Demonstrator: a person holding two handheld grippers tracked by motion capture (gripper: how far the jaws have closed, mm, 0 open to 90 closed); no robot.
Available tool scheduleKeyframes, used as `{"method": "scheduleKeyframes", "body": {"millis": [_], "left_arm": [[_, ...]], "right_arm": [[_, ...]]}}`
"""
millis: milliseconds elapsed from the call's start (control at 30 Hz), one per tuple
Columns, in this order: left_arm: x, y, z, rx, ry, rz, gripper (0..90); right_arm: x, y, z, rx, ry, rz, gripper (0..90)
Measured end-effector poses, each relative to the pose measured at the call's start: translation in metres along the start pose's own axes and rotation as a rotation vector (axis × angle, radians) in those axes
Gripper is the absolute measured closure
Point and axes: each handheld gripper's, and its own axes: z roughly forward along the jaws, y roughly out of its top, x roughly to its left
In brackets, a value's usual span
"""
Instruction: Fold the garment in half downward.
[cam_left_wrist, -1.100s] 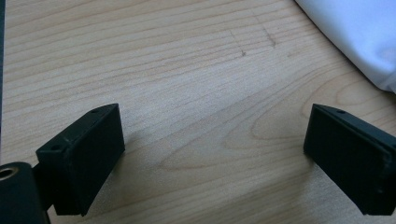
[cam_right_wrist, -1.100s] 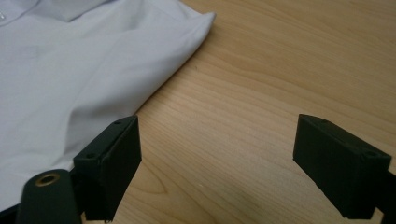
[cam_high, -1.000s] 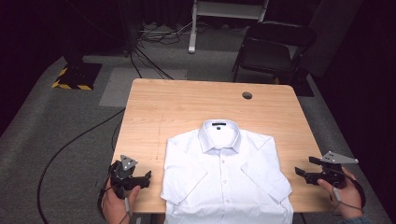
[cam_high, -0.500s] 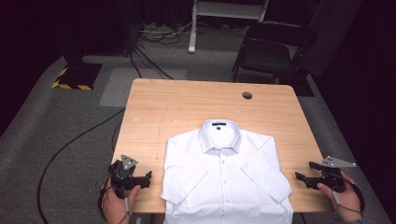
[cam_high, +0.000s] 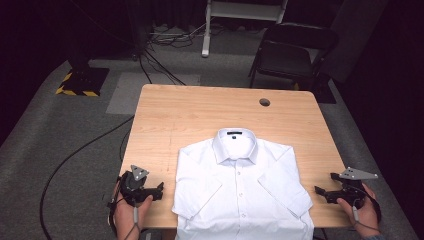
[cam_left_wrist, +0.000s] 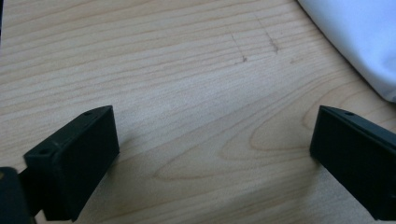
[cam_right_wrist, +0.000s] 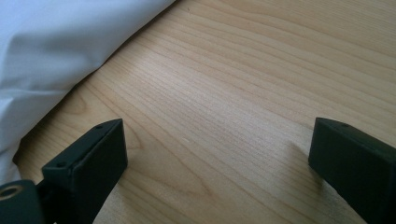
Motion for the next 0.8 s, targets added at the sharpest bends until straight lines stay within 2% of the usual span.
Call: {"method": "scheduleKeyframes", "body": {"millis": [133, 233, 533, 800], "left_arm": [[-0.005, 0.007, 0.0, -0.019, -0.004, 0.001, 2.8], [-0.012, 0.015, -0.002, -0.055, 0.013, 0.003, 3.3], [-0.028, 0.047, -0.008, -0.089, 0.001, 0.057, 3.4], [-0.035, 0.063, -0.007, -0.14, -0.035, 0.051, 2.8]], "right_arm": [[-0.001, 0.0, 0.001, -0.001, 0.007, -0.008, 4.3], [-0.001, 0.001, 0.001, -0.001, 0.009, -0.01, 4.3], [-0.001, 0.001, 0.001, -0.001, 0.009, -0.01, 4.3], [-0.001, 0.001, 0.001, -0.001, 0.009, -0.01, 4.3]]}}
